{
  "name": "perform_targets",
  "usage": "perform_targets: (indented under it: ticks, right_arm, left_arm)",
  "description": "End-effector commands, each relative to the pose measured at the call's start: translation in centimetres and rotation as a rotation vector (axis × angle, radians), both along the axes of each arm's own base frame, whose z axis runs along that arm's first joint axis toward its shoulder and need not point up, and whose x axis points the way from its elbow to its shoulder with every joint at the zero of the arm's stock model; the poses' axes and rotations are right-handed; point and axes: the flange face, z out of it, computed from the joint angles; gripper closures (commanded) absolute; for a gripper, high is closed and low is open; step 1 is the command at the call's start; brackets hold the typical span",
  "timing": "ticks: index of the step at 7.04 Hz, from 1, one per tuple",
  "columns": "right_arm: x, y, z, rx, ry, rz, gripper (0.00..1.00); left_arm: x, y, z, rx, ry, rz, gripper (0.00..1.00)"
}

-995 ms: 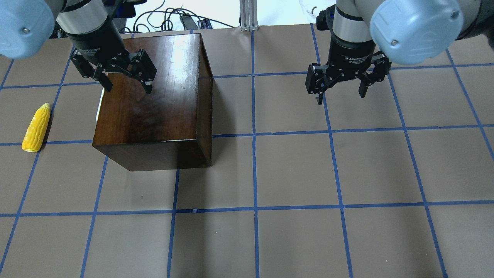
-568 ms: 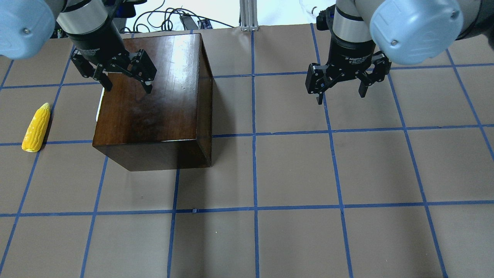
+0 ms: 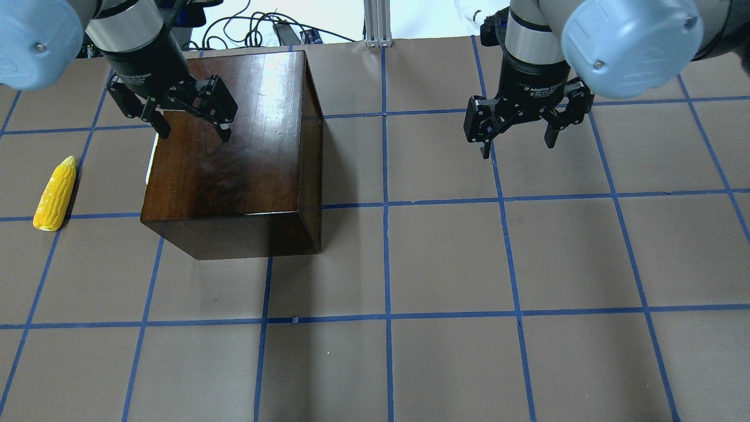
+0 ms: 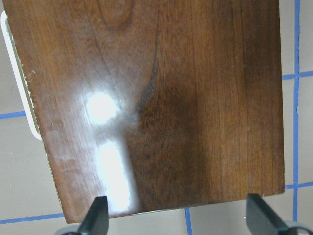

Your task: Open drawer and put corn inside

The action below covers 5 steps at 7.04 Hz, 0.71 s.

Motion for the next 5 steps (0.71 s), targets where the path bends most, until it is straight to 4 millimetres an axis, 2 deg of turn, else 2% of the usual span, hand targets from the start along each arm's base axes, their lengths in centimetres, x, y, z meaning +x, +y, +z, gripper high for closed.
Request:
perform_targets:
  ticks: [1, 4, 5]
  right_arm:
    - [0.0, 0.0, 0.0, 0.0, 0.0, -0.001, 0.0]
    - [0.0, 0.0, 0.0, 0.0, 0.0, -0.002, 0.0]
    - [0.0, 0.0, 0.0, 0.0, 0.0, 0.0, 0.0]
  left_arm:
    - [0.0, 0.0, -0.1, 0.001, 0.0, -0.003, 0.0]
    - [0.4, -0.8, 0.2, -0.028, 0.0, 0.0, 0.0]
    - [1.4, -1.0, 0.3, -0.031, 0.002, 0.018, 0.0]
